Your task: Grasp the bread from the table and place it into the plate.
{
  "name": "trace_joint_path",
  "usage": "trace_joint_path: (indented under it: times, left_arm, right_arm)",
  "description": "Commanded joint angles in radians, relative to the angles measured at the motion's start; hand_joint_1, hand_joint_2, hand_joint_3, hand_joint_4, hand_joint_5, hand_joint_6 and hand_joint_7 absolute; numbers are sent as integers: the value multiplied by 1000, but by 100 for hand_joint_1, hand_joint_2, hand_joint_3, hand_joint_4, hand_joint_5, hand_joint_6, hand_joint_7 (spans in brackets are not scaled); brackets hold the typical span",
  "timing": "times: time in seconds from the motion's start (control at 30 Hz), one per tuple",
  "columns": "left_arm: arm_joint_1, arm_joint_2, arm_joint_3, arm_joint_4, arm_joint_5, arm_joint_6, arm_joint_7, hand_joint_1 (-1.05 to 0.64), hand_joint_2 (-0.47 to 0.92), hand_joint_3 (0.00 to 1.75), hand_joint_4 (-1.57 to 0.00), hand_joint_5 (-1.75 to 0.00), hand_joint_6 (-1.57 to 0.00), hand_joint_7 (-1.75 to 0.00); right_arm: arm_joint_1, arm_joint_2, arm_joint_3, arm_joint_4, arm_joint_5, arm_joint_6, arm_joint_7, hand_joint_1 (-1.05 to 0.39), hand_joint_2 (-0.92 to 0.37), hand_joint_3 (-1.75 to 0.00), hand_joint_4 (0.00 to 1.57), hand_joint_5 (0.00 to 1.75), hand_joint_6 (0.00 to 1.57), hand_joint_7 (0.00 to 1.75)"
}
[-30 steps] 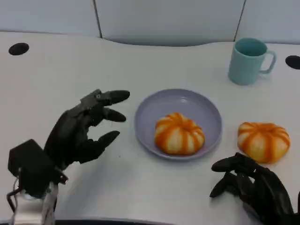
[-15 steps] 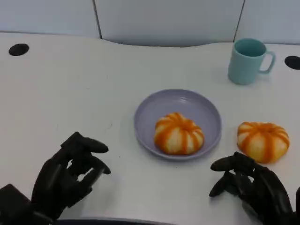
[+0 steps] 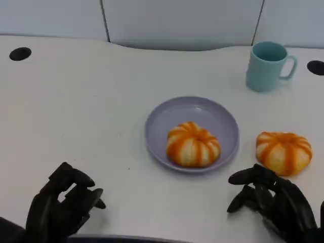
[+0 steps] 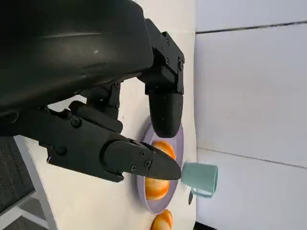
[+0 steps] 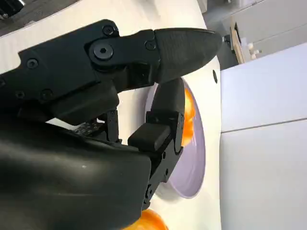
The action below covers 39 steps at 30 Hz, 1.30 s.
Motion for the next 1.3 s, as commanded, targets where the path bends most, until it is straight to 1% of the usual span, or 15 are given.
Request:
trace_joint_path:
  times: [0.03, 0.2, 0.3, 0.4, 0.5, 0.6, 0.77, 0.83, 0.97, 1.03, 1.07, 1.23, 1.3]
  left_arm:
    - [-26, 1, 18, 45, -8, -39, -19, -49, 92, 7, -65, -175, -48, -175]
    - [-54, 10, 25, 98, 0, -77, -36, -48, 92, 7, -63, -175, -48, -175]
    - [-71, 16, 28, 124, -2, -85, -50, -47, 92, 7, -62, -175, -48, -175]
    - [-80, 22, 28, 137, -3, -78, -61, -48, 92, 7, -60, -175, -47, -175]
    - [-87, 30, 27, 152, 7, -84, -66, -50, 91, 7, -54, -175, -40, -173]
    - [-89, 35, 26, 156, 7, -77, -72, -53, 91, 6, -49, -175, -37, -168]
    - [-90, 40, 31, 154, -24, -30, -113, -58, 92, 5, -42, -174, -40, -143]
    - [-87, 39, 34, 151, -38, -16, -134, -58, 92, 6, -40, -173, -40, -136]
    - [-82, 33, 45, 129, -112, 63, -211, -59, 92, 9, -34, -174, -36, -127]
    - [-90, 32, 56, 141, -143, 82, -257, -59, 92, 9, -33, -174, -35, -124]
    - [-91, 33, 60, 144, -151, 91, -271, -58, 92, 8, -33, -172, -37, -119]
    - [-95, 36, 71, 153, -154, 105, -299, -58, 92, 6, -34, -167, -39, -112]
    - [-99, 35, 76, 161, -152, 104, -299, -57, 92, 7, -35, -166, -40, -111]
  right_arm:
    - [-11, -26, -15, 36, 1, -9, 1, -40, -92, -33, 67, 148, 66, 105]
    - [-16, -29, -15, 46, -3, -35, 4, -39, -92, -35, 65, 149, 64, 107]
    - [-16, -31, -11, 40, -14, -29, -9, -40, -92, -35, 64, 150, 64, 109]
    - [-16, -32, -10, 40, -20, -35, -9, -39, -92, -35, 63, 150, 64, 110]
    - [-19, -33, -12, 47, -22, -32, -13, -38, -92, -35, 61, 150, 63, 111]
    - [-17, -35, -10, 40, -26, -21, -22, -37, -92, -34, 63, 150, 63, 111]
    - [-13, -37, -7, 30, -30, -3, -31, -39, -92, -33, 64, 151, 63, 110]
    - [-16, -38, -8, 39, -25, -6, -21, -39, -92, -33, 65, 151, 62, 109]
    - [-18, -38, -12, 36, -3, 21, 4, -41, -92, -34, 65, 150, 62, 107]
    - [-18, -34, -15, 34, 12, 30, 18, -43, -92, -34, 66, 150, 63, 107]
    - [-19, -33, -16, 34, 16, 36, 21, -44, -92, -34, 66, 149, 64, 106]
    - [-24, -31, -17, 36, 23, 54, 17, -45, -92, -33, 69, 146, 68, 102]
    - [-29, -32, -21, 50, 36, 35, 44, -44, -92, -34, 68, 146, 68, 100]
